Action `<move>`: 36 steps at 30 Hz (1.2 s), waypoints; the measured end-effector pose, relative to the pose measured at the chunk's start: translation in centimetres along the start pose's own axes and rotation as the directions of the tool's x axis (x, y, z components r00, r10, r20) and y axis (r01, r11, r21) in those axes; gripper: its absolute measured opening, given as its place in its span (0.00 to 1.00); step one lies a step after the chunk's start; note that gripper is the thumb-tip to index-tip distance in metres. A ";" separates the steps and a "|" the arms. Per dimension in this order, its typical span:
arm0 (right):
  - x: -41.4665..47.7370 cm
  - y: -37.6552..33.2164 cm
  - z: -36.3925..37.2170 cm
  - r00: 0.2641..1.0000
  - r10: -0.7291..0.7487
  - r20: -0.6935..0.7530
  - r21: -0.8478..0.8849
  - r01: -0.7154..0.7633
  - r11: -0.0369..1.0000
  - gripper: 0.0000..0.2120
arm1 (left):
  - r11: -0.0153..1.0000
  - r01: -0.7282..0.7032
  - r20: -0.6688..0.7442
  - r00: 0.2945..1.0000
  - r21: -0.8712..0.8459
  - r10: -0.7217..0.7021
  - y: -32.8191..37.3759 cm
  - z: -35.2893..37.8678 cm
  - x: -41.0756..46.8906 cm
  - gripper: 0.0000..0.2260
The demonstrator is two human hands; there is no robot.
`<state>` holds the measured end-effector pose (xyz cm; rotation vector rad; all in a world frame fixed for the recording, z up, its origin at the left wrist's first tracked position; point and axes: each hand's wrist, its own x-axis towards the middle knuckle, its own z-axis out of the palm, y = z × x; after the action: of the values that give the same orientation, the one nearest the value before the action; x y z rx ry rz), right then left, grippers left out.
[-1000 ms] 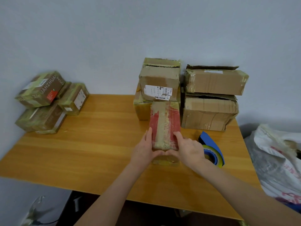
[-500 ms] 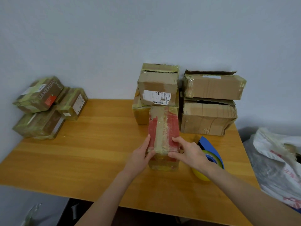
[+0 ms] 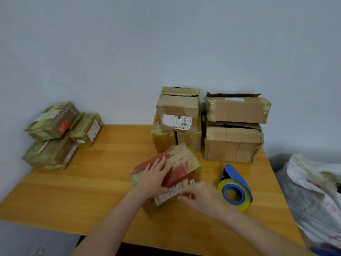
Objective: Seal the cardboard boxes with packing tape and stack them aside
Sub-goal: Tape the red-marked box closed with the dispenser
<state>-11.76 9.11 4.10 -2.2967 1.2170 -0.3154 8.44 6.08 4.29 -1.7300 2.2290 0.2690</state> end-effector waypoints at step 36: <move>-3.2 16.9 -1.3 0.573 0.804 0.159 0.099 -0.819 0.565 0.15 | 1.000 0.007 -0.208 0.978 0.026 -0.001 7.5 2.2 1.6 0.37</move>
<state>-25.95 3.48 -3.90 -1.3497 1.9583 0.0518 1.07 7.29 1.43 -1.8232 2.3612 0.0584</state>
